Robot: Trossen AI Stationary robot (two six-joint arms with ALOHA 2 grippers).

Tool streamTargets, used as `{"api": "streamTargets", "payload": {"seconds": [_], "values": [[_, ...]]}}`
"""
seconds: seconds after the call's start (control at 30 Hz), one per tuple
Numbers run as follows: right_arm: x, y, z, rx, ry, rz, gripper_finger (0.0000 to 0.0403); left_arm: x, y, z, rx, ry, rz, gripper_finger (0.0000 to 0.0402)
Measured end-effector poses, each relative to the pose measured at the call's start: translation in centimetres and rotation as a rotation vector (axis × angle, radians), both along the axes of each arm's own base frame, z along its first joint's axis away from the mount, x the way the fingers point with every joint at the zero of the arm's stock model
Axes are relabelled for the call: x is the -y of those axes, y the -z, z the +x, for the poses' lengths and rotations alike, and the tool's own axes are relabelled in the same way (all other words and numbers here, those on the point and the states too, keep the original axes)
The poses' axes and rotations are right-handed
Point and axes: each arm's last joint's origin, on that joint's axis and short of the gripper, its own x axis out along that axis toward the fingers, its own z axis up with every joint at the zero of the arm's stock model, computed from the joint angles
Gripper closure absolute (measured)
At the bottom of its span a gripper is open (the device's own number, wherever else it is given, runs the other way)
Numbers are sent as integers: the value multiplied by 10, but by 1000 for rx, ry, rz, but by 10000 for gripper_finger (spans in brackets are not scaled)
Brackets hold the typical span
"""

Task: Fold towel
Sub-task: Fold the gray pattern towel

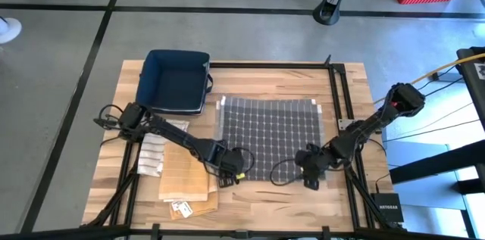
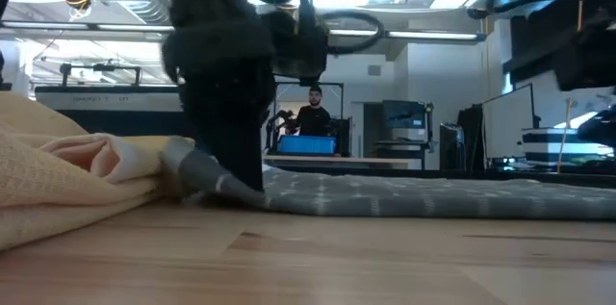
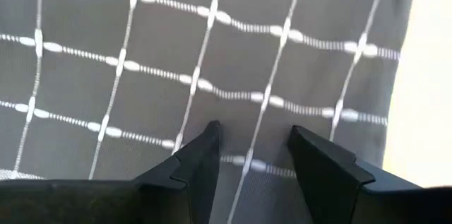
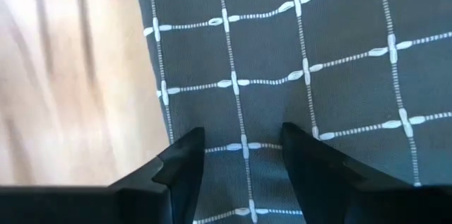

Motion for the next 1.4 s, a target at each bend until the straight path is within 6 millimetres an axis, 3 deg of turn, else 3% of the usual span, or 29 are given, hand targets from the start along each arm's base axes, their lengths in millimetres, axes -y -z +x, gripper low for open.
{"api": "streamTargets", "payload": {"seconds": [0.13,0.27,0.43,0.53,0.63,0.73,0.8,0.97,1.13,1.4], "values": [[-11,-2,-6,-22,-3,16,210,17,0,-3,22,62,-21,235],[-19,-19,-1,-51,-38,34,210,29,-10,-2,8,115,-90,235],[-26,-57,9,-8,-115,-36,210,35,-50,1,67,169,-124,235],[-25,-70,15,77,-137,-174,210,28,-64,1,142,157,-15,235],[-21,-72,19,212,-124,-358,210,12,-68,6,199,85,203,235],[-14,-63,21,294,-87,-499,210,-12,-57,14,211,-8,270,235],[-6,-52,19,291,-61,-537,210,-29,-39,14,146,-61,262,235],[11,-23,9,217,11,-502,210,-51,-4,5,3,-149,175,235],[15,-9,-2,127,4,-428,210,-50,8,-4,-44,-204,85,235],[16,-7,-8,21,-19,-376,210,-26,8,-14,-125,-177,-71,235]]}}
